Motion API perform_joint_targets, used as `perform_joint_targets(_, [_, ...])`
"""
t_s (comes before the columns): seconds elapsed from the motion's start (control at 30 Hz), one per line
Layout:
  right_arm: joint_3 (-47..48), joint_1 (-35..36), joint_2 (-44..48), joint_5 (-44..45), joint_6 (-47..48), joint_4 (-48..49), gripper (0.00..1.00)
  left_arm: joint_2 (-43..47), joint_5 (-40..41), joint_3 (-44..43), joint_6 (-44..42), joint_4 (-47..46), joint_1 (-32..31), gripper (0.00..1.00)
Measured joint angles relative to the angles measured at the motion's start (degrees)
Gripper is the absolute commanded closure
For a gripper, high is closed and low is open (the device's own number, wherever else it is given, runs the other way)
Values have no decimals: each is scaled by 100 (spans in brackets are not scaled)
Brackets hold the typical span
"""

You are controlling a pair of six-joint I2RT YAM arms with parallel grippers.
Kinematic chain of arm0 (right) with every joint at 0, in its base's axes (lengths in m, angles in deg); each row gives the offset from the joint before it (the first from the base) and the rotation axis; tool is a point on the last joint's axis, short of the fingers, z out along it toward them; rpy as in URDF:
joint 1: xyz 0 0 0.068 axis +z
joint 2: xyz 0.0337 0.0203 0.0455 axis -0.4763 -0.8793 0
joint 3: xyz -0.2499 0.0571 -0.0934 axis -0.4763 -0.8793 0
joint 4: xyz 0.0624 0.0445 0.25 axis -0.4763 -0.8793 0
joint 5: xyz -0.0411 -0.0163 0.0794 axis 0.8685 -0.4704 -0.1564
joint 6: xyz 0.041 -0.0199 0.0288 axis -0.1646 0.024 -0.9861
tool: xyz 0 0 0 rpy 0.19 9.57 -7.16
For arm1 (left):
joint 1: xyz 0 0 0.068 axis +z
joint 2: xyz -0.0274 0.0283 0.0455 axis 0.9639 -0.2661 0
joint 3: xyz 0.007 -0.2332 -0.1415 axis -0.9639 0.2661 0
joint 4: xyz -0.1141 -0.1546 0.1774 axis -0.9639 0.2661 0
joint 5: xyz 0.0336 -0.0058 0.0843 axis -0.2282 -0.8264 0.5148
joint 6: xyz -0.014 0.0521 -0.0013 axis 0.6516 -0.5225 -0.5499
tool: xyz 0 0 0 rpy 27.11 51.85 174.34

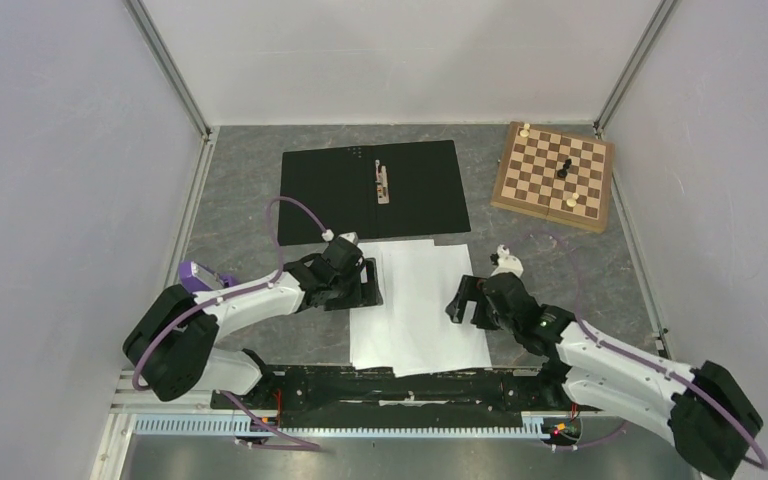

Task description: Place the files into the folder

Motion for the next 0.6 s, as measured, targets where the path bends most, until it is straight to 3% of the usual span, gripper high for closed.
perform_joint_targets(0.3, [776, 542, -1497, -96, -190, 452, 2, -33, -284, 31, 4, -269, -15, 11])
perform_joint_targets(0.6, [636, 363, -1141, -98, 68, 151, 2, 107, 166, -17, -26, 417, -37, 10])
